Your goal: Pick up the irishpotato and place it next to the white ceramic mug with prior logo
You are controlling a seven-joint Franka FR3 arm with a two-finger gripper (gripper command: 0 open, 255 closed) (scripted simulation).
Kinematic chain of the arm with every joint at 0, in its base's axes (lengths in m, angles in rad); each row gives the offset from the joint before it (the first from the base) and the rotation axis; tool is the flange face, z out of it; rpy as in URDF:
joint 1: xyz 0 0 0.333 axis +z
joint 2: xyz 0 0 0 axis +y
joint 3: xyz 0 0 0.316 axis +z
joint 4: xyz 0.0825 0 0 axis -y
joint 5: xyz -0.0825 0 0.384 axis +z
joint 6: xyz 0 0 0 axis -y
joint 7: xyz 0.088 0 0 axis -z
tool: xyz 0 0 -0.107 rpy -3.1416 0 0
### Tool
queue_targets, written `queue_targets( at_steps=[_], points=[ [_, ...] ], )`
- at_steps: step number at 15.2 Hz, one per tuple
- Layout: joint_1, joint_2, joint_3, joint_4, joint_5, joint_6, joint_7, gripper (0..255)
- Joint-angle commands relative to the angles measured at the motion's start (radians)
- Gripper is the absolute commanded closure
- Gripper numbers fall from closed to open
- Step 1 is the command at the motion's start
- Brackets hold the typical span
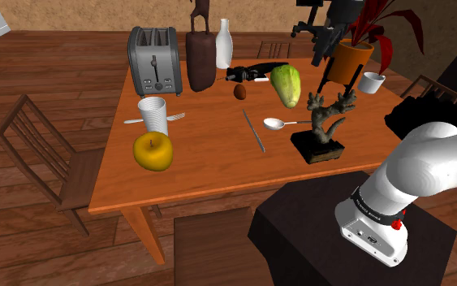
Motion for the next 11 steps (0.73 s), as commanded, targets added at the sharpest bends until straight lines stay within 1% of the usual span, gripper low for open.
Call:
queue_targets(
  at_steps=[1,6,11],
  points=[
    [0.000,0.000,0.000,0.000,0.000,0.000,0.000,0],
    [0.003,0.196,-0.017,0.060,0.017,0.107,0.004,0],
    [0.006,0.398,-0.032,0.152,0.041,0.189,0.001,0]
  ],
)
